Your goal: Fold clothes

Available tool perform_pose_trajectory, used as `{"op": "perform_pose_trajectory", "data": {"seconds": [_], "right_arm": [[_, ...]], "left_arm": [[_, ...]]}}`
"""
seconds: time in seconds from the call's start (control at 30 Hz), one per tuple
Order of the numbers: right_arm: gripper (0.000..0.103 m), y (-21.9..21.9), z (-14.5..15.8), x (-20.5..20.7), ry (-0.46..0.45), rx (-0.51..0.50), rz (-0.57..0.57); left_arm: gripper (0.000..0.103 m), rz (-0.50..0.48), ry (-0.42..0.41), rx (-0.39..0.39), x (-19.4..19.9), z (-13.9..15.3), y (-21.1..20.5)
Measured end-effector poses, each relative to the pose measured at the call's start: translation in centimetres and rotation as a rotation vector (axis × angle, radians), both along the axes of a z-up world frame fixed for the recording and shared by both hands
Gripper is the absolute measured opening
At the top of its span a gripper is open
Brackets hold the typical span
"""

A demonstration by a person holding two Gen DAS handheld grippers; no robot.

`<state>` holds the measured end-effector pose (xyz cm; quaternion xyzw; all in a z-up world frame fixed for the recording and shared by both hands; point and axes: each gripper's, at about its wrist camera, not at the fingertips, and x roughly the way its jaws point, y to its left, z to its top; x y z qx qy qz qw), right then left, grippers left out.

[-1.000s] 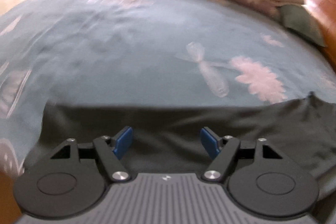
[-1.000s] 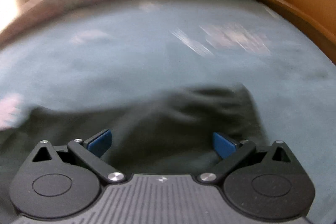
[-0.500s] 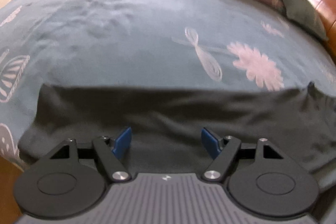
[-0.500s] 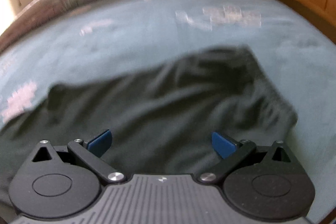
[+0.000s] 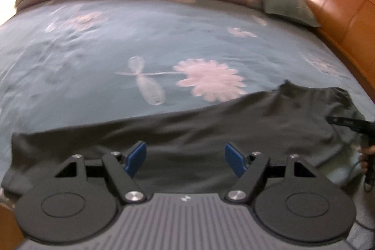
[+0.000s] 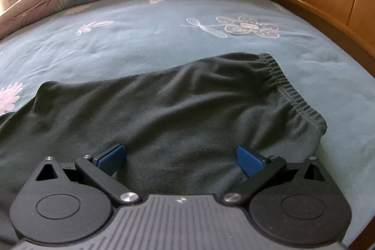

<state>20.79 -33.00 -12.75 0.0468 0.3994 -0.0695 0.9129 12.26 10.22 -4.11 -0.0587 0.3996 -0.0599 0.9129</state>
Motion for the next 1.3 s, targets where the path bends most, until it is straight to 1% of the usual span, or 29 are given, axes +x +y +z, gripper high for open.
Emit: {"op": "perform_pose_trajectory", "data": {"seconds": [0.07,0.13,0.2,0.27,0.3,0.37,0.43,0.47,0.5,0.57,0.63,0.67,0.7,0.8,0.93,0.97,1.03,1.1,1.2,1.3], "right_arm": [[0.103,-0.1,1.0,-0.2,-0.009,0.061,-0.008],[0.103,-0.1,1.7,-0.2,-0.053,0.121,-0.002],[0.103,0.1,1.7,0.1,-0.076,0.144,-0.011],[0.103,0.4,0.9,0.4,-0.085,0.176,-0.026],[0.103,0.6,0.3,0.3,-0.099,0.172,-0.034],[0.103,1.5,-0.7,-0.4,-0.157,0.113,-0.032],[0.103,2.3,-1.1,-0.9,-0.177,0.05,0.017],[0.103,2.4,-1.3,-1.1,-0.183,0.033,0.041],[0.103,2.3,-1.5,-1.2,-0.19,0.031,0.056],[0.103,1.5,-1.5,-1.5,-0.21,0.074,0.056],[0.103,0.8,-1.5,-1.7,-0.227,0.112,0.059],[0.103,0.6,-1.5,-1.8,-0.23,0.117,0.064],[0.103,0.7,-1.5,-1.8,-0.231,0.113,0.066],[0.103,1.4,-1.6,-1.9,-0.228,0.073,0.071],[0.103,2.2,-1.8,-1.8,-0.221,0.024,0.074],[0.103,2.2,-1.8,-1.7,-0.22,0.021,0.074],[0.103,2.1,-1.9,-1.7,-0.221,0.023,0.072],[0.103,2.1,-1.9,-1.7,-0.217,0.02,0.071],[0.103,2.4,-2.0,-1.6,-0.206,-0.001,0.072],[0.103,2.7,-2.0,-1.5,-0.196,-0.019,0.073]], "left_arm": [[0.075,-0.036,-0.02,-0.001,-0.2,0.8,-1.4],[0.075,-0.059,-0.03,-0.009,0.0,1.4,-2.8],[0.077,-0.064,-0.024,-0.026,0.7,1.8,-4.2],[0.077,-0.069,-0.018,-0.042,1.3,2.1,-5.5],[0.077,-0.072,-0.015,-0.05,1.7,2.3,-6.2],[0.077,-0.077,-0.01,-0.066,2.4,2.7,-7.5],[0.078,-0.083,-0.004,-0.083,3.0,3.0,-8.9],[0.078,-0.085,-0.001,-0.091,3.4,3.2,-9.6],[0.077,-0.088,0.002,-0.099,3.7,3.4,-10.2],[0.077,-0.094,0.007,-0.116,4.4,3.8,-11.6],[0.078,-0.133,0.024,-0.117,5.6,2.8,-13.0],[0.078,-0.159,0.03,-0.102,6.2,2.2,-13.8],[0.078,-0.185,0.034,-0.085,6.6,1.5,-14.5],[0.077,-0.289,0.021,0.001,7.4,-0.5,-16.7],[0.078,-0.435,0.005,0.037,7.7,-3.6,-18.4],[0.078,-0.462,-0.003,0.044,7.7,-4.3,-18.6],[0.078,-0.485,-0.026,0.07,7.8,-5.5,-18.8],[0.078,-0.52,-0.041,0.068,8.1,-6.2,-18.8],[0.079,-0.558,-0.071,0.024,8.4,-6.9,-18.1],[0.079,-0.569,-0.103,-0.008,8.5,-7.4,-17.2]]}}
